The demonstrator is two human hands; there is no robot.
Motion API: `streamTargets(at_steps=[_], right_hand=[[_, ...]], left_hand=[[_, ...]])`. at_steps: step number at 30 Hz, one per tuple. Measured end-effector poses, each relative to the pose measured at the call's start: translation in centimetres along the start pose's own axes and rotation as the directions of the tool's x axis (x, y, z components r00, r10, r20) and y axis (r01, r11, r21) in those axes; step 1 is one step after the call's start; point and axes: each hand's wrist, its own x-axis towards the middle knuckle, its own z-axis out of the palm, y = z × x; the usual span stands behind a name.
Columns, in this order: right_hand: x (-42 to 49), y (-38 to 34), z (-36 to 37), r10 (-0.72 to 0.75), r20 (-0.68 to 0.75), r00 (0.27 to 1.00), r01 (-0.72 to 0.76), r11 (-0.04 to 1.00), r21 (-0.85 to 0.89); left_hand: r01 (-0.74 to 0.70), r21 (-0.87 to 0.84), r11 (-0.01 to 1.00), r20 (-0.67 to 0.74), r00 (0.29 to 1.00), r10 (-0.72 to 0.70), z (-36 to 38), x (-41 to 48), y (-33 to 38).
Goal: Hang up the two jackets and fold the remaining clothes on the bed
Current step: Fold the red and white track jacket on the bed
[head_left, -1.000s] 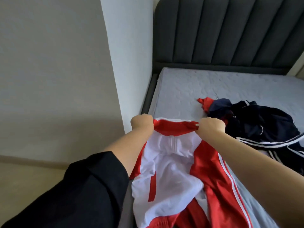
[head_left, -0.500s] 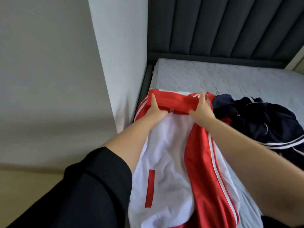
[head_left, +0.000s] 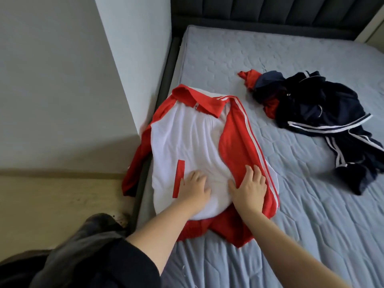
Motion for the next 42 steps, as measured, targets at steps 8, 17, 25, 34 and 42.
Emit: streamTargets(at_steps=[8,17,25,34,42], right_hand=[[4.3,-0.3,-5.4,0.110,0.526,0.844,0.070,0.948,-0.310],[12.4,2.0,-16.2,0.478,-0.362,0.800,-0.135,0.732,0.668],[1.6,0.9,-5.3,-0.249,0.377,0.892,0.294,0.953,-0.067],[-1.8,0.7,-2.8,-0.326,0.541,0.775,0.540,0.787,-0.299],[0.8,2.8,-6.3,-0.013,0.701,0.713,0.465,0.758,-0.458]], left_hand=[[-0.339,0.270,0.901,0.128,0.940,0.315,0.0,-3.8,0.2],[-0.087,-0.120,0.989,-0.369,0.929,0.037,-2.6,-5.6,-2.1],[-0.214,0.489,0.846,-0.304,0.867,0.395,-1.5,-6.3,-1.0],[0.020,0.522,0.853,-0.240,0.963,0.125,-2.2,-6.1,-3.0],[-0.039,0.011,0.999,0.186,0.982,0.037,-4.7,-6.3,-2.3]])
